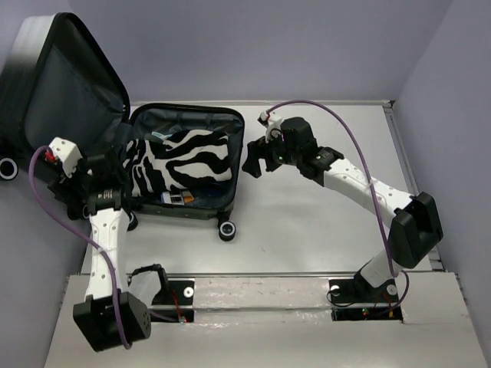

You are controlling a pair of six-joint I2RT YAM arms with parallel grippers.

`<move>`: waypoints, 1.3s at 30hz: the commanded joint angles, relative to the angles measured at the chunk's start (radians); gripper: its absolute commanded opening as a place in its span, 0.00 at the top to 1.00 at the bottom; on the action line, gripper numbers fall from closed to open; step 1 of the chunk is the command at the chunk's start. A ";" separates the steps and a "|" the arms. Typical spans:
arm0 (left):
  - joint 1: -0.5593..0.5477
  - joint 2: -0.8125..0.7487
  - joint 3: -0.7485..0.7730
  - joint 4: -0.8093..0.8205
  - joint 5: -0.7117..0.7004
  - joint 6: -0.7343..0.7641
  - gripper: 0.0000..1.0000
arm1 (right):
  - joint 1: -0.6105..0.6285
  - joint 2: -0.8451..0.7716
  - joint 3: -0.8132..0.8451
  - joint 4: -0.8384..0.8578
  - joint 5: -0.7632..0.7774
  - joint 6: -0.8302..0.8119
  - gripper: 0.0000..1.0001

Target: Pack the luggage

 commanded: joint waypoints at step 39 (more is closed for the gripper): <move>-1.191 -0.326 -0.035 0.153 0.398 0.200 0.94 | 0.009 0.236 -0.098 0.342 0.049 0.384 0.63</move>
